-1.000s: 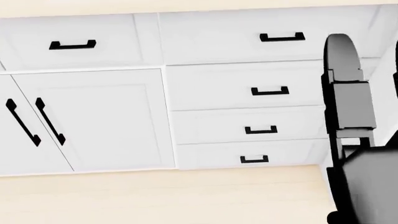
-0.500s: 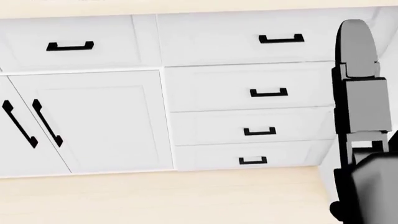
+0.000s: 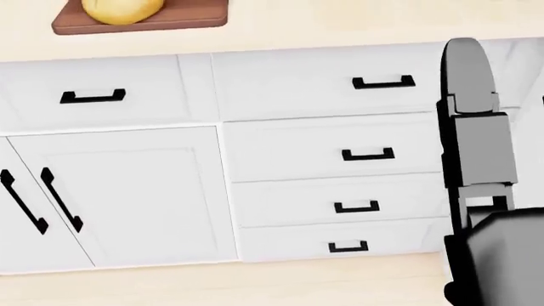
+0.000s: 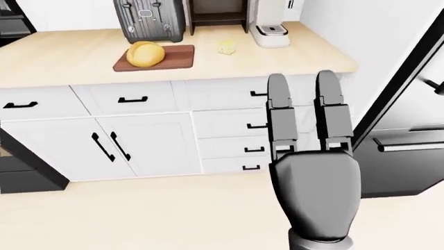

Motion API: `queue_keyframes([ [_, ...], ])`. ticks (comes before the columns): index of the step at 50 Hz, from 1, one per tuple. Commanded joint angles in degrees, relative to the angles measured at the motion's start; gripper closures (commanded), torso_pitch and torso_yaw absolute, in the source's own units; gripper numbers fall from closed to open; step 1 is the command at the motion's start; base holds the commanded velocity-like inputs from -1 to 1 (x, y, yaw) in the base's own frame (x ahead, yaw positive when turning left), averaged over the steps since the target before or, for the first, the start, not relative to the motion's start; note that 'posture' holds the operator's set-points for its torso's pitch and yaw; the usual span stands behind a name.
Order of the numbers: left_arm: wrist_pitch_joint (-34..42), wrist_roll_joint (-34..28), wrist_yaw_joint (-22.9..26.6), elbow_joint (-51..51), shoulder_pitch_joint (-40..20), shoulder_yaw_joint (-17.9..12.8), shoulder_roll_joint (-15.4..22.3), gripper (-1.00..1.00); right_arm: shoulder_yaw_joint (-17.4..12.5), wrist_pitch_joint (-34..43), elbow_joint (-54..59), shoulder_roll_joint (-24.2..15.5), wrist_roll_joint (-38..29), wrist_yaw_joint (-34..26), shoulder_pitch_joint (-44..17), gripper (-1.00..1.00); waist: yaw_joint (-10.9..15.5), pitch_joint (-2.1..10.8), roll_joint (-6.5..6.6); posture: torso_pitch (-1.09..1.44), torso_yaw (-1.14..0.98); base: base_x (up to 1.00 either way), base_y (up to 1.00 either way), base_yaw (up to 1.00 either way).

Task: Pick up the wedge of cheese and place it on the slice of bread to prepare a simple cheese on bread dish.

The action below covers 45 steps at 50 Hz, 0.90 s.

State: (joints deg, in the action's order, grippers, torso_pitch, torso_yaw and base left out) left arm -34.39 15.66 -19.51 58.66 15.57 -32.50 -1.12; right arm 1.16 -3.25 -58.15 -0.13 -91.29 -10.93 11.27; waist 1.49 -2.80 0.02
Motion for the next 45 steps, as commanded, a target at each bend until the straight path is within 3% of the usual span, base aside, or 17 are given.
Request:
queue_keyframes([
  [1,-0.59,-2.40,2.20,1.33,-0.88,0.11,-1.04,-1.00,-1.00,0.74,-1.85,-0.25,0.47,1.17,-0.21,-1.00,-0.09,-0.10,-0.49,0.00,0.00,0.20,0.00,0.00],
  [3,-0.93,-2.63,3.40,1.33,-1.50,-0.26,-2.24,-1.00,-0.63,0.47,-1.85,0.13,0.01,1.24,0.10,-1.00,-0.53,0.07,-2.60,0.00,0.00,0.22,0.00,0.00],
  [4,-0.30,-2.87,3.34,1.33,-2.07,-0.63,-2.19,-1.00,-0.55,0.44,-1.85,0.19,-0.01,1.05,0.02,-1.00,-1.27,0.30,-0.75,0.00,0.00,0.21,0.00,0.00],
  [5,-0.06,-3.07,3.53,1.33,-2.33,-0.63,-2.36,-1.00,-0.72,0.50,-1.85,0.14,0.13,0.82,-0.13,-1.00,-1.05,0.07,-1.95,0.00,0.00,0.21,0.00,0.00],
  [8,-1.50,-4.13,6.30,1.33,-2.70,0.01,-4.52,-1.00,-0.88,0.40,-1.85,0.26,0.26,0.92,0.10,-1.00,-1.67,-0.27,-1.86,0.00,0.00,0.22,0.00,0.00],
  [14,-1.18,-4.14,6.34,1.33,-3.19,-0.43,-4.55,-1.00,-3.36,-0.85,-1.85,2.44,4.97,0.20,-1.07,-1.00,-2.28,-0.91,1.78,0.00,0.00,0.18,0.00,0.00],
  [16,-1.06,-4.09,6.09,1.33,-3.32,-0.67,-4.33,-1.00,-2.72,-1.23,-1.85,2.63,3.86,0.45,-0.92,-1.00,-2.75,1.43,4.32,0.00,0.00,0.00,0.00,0.00],
  [17,-0.48,-4.29,6.03,1.34,-3.90,-1.14,-4.29,-1.00,-2.53,-1.38,-1.85,2.53,3.60,0.88,-0.75,-1.00,-2.40,0.19,1.83,0.00,0.00,0.00,0.00,0.00],
  [22,-0.16,-4.07,5.74,1.33,-4.10,-1.53,-3.94,-1.00,-2.67,-0.67,-1.85,2.40,3.22,-0.09,-1.25,-1.00,-1.83,1.20,0.26,0.00,0.00,0.00,0.00,0.00],
  [27,0.62,-4.12,5.73,1.34,-5.10,-2.35,-3.89,-1.00,-1.62,0.01,-1.85,1.78,0.69,-0.12,-1.18,-1.00,-1.71,2.28,0.70,0.00,0.00,0.00,0.03,0.00],
  [28,0.63,-4.19,5.75,1.34,-5.19,-2.43,-3.90,-1.00,-1.35,0.19,-1.85,1.54,0.89,0.55,-0.85,-1.00,-1.40,1.31,0.06,0.00,0.00,0.00,0.19,0.00],
  [30,0.58,-4.21,5.72,1.33,-5.17,-2.47,-3.86,-1.00,-1.34,0.17,-1.85,1.07,1.70,0.66,-0.69,-1.00,-1.36,0.82,-0.04,0.00,0.00,0.00,0.14,0.00],
  [31,0.80,-4.21,5.71,1.34,-5.27,-2.49,-3.85,-1.00,-1.53,0.39,-1.85,1.32,2.80,-0.35,-0.69,-1.00,-1.59,0.59,0.66,0.00,0.00,0.00,0.00,0.00],
  [36,0.92,-5.20,6.42,1.34,-5.74,-2.25,-4.43,-1.00,-1.03,0.66,-1.85,1.89,0.50,-2.45,-0.68,-1.00,-1.58,2.07,1.21,0.00,0.00,0.00,0.03,0.00],
  [37,0.95,-5.09,6.39,1.34,-5.73,-2.32,-4.40,-1.00,-1.03,0.66,-1.85,1.82,0.72,-2.30,-0.68,-1.00,-1.27,1.18,0.58,0.00,0.00,0.00,0.13,0.00],
  [40,1.22,-5.39,6.44,1.34,-5.86,-2.30,-4.46,-1.00,-0.92,0.69,-1.85,1.78,0.56,-2.54,-0.52,-1.00,-0.94,0.72,0.11,0.00,0.00,0.00,0.15,0.00],
  [45,1.33,-5.50,6.37,1.34,-5.98,-2.40,-4.45,-1.00,-0.98,0.74,-1.85,1.89,0.36,-3.20,-0.59,-1.00,-1.55,0.40,0.95,0.00,0.00,0.00,0.15,0.00],
])
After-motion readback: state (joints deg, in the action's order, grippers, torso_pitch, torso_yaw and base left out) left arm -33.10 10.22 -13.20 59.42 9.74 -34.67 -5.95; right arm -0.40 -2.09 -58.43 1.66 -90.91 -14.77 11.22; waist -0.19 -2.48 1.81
